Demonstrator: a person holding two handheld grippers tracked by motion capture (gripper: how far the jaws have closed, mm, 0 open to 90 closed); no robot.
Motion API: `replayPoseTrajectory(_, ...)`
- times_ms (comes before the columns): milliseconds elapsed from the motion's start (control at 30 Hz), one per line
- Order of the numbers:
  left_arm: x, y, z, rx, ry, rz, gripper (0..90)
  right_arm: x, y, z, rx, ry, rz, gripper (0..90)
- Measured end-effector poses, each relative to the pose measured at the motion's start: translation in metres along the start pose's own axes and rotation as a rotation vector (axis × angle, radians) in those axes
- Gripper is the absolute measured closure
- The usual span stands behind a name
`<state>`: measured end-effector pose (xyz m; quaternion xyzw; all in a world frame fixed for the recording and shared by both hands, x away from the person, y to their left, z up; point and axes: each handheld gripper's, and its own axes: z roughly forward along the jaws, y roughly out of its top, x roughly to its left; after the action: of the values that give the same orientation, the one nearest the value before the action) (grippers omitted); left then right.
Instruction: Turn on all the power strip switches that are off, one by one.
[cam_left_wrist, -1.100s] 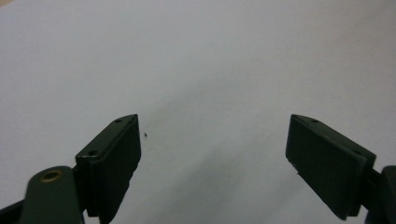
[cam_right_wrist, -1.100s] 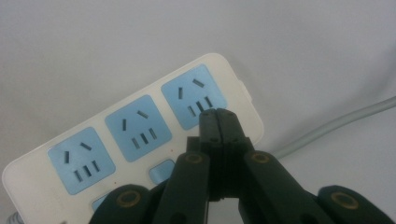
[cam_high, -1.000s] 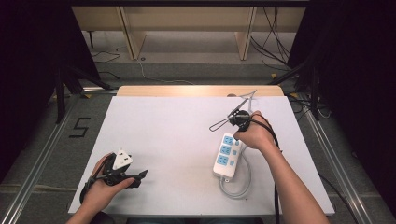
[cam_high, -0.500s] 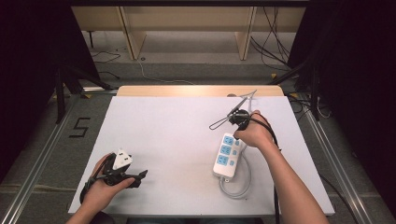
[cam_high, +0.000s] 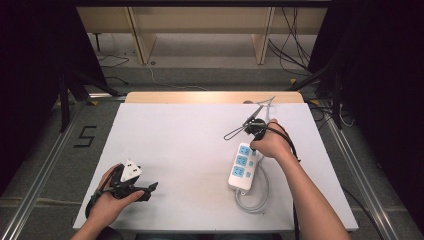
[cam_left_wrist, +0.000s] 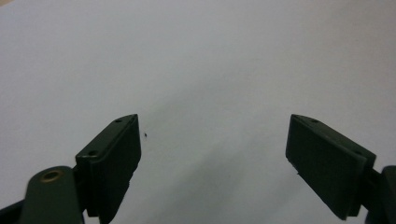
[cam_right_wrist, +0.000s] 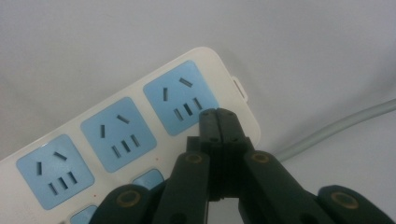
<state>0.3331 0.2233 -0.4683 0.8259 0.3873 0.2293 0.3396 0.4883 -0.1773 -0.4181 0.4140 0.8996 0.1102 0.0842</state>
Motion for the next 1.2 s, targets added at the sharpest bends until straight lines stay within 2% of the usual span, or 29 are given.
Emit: replayPoseTrajectory(1200,-0.0011,0.0005,-0.0005,-0.001,0.001,0.008,18.0,0.002,-0.0001,0.0081,0.035,-0.006,0.001,90.0)
